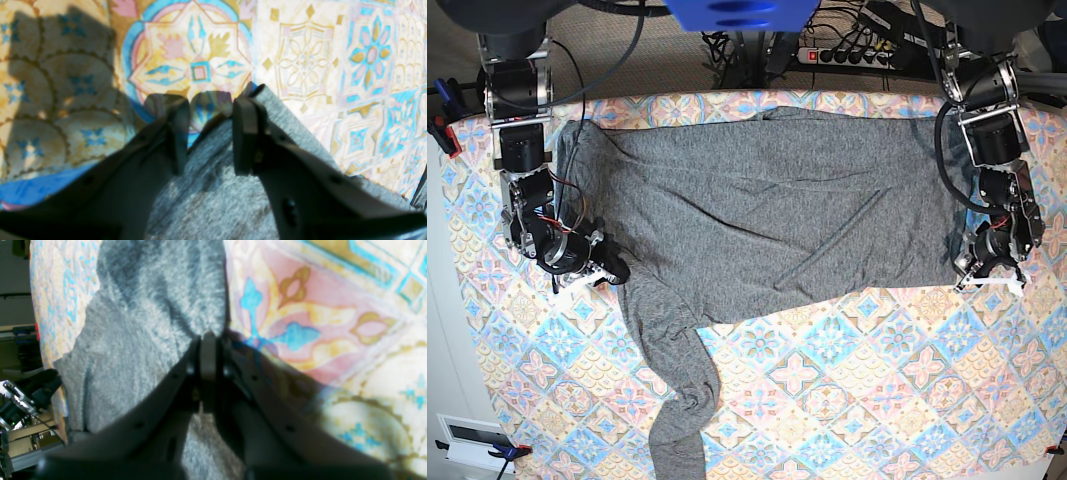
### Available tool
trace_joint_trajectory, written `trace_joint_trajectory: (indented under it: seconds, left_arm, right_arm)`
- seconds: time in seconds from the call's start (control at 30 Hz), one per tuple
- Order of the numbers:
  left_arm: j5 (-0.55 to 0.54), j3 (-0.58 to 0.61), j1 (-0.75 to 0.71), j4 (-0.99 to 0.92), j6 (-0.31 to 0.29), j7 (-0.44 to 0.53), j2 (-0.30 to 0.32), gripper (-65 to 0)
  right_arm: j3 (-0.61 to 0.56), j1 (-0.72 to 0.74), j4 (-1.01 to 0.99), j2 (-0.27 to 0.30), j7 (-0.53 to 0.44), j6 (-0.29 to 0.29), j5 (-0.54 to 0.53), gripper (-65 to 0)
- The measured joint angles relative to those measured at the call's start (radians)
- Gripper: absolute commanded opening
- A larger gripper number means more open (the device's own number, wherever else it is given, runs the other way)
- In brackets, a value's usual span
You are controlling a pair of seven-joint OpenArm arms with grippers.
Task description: Layout the t-shirt on the table in an organized manner, then fold the t-shirt properly
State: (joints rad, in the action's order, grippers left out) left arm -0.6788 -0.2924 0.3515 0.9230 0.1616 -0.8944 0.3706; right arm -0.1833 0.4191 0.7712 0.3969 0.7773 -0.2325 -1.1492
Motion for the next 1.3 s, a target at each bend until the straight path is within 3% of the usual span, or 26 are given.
trace_joint_trajectory:
  seconds: [0.27,0.43,0.67,0.8,0.93,1.17,1.3]
  left_arm:
    - [-0.002,0.0,0.0,0.0,0.0,0.005,-0.003,-44.0]
    - [0.003,0.066,-0.002,0.002,-0.049,0.019,-0.001,-43.8]
    - [0.026,0.07,0.006,0.004,-0.049,0.031,-0.031,-44.1]
    - [0.026,0.07,0.006,0.005,-0.085,0.047,-0.049,-44.2]
    - [0.024,0.07,0.006,0.005,-0.093,0.048,-0.052,-48.3]
    - [0.026,0.07,0.006,0.004,-0.11,0.047,-0.052,-65.0]
    - [0.025,0.07,0.004,0.004,-0.112,0.05,-0.052,-65.0]
  right_arm:
    - [0.0,0.0,0.0,0.0,0.0,0.0,0.0,-64.9]
    - [0.0,0.0,0.0,0.0,0.0,0.0,0.0,-64.9]
    - [0.0,0.0,0.0,0.0,0.0,0.0,0.0,-64.9]
    - [0.0,0.0,0.0,0.0,0.0,0.0,0.0,-64.9]
    - [0.0,0.0,0.0,0.0,0.0,0.0,0.0,-64.9]
    - [0.0,0.0,0.0,0.001,0.0,0.0,0.0,-64.9]
    - [0.0,0.0,0.0,0.001,0.0,0.0,0.0,-64.9]
